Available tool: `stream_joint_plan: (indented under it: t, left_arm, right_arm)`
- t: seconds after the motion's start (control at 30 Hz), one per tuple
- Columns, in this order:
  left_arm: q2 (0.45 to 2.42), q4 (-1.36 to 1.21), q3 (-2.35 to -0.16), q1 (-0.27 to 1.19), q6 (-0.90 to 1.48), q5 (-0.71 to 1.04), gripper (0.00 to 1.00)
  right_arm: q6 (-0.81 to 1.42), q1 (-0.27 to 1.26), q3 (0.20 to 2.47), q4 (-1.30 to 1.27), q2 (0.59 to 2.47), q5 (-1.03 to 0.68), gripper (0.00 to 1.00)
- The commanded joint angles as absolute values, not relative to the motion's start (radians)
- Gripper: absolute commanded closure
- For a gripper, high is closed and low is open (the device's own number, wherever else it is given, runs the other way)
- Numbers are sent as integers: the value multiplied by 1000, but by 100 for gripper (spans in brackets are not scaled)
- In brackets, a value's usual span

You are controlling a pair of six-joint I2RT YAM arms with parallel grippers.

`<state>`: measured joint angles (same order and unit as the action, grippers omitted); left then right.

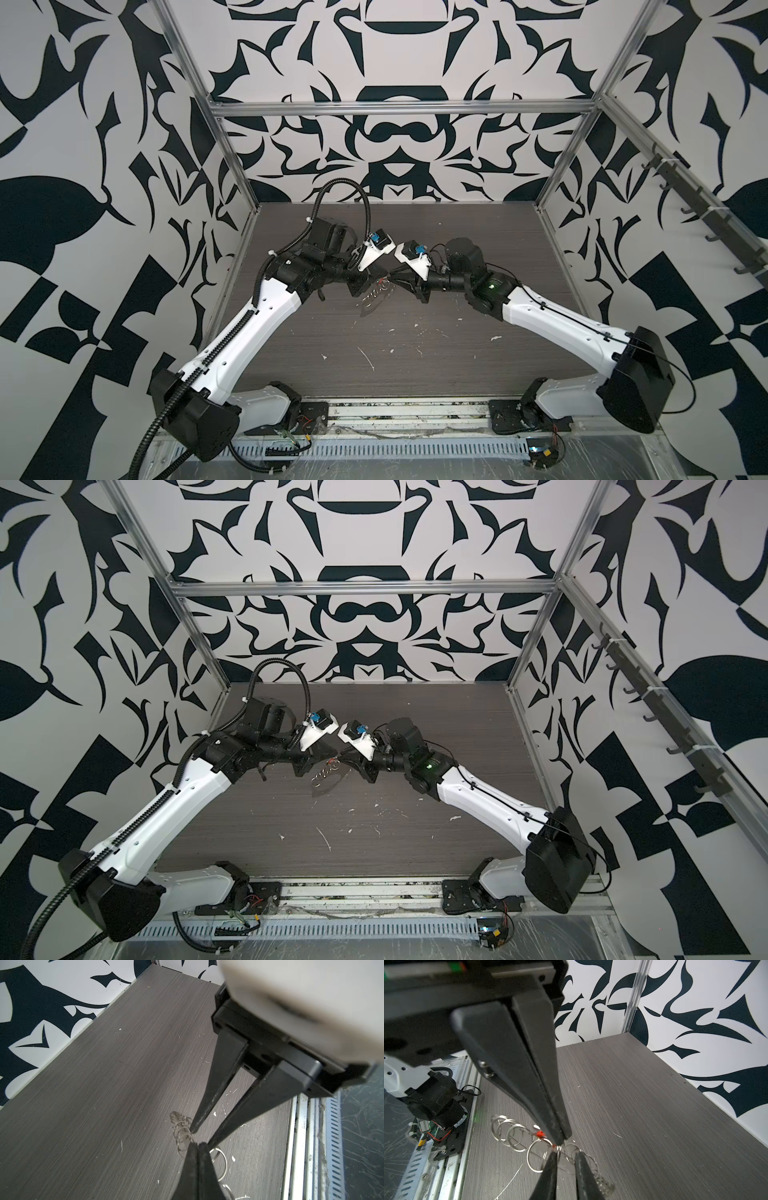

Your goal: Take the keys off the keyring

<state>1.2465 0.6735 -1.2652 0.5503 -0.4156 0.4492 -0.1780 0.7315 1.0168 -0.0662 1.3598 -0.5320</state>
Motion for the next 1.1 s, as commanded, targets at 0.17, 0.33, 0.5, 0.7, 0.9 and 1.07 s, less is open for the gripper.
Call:
stream_joint_plan:
  t: [0.17,0.33,0.5,0.7,0.9,1.07]
  left_arm:
    - [1218,666,-1254,554,-405,471,100]
    - [1217,666,-1255,554,-400,474,100]
    - [1215,666,-1253,554,-397,476,100]
    - [1211,666,-1254,554,-396,474,100]
    - [1201,667,-1255,554,-392,446,100]
    - [1208,686,-1262,529,-371,355,100]
  right_arm:
    - [-164,731,1062,-75,1371,-574,80]
    - [-164,731,1069,-78,1374,-577,82]
    - [-163,730,1078,-80,1385,-591,85]
    - [-165,732,1084,-80,1394,-597,90]
    - [-176,734,1082,-83,1391,-594,100]
    - [-160,730,998,-198,1328,-565,100]
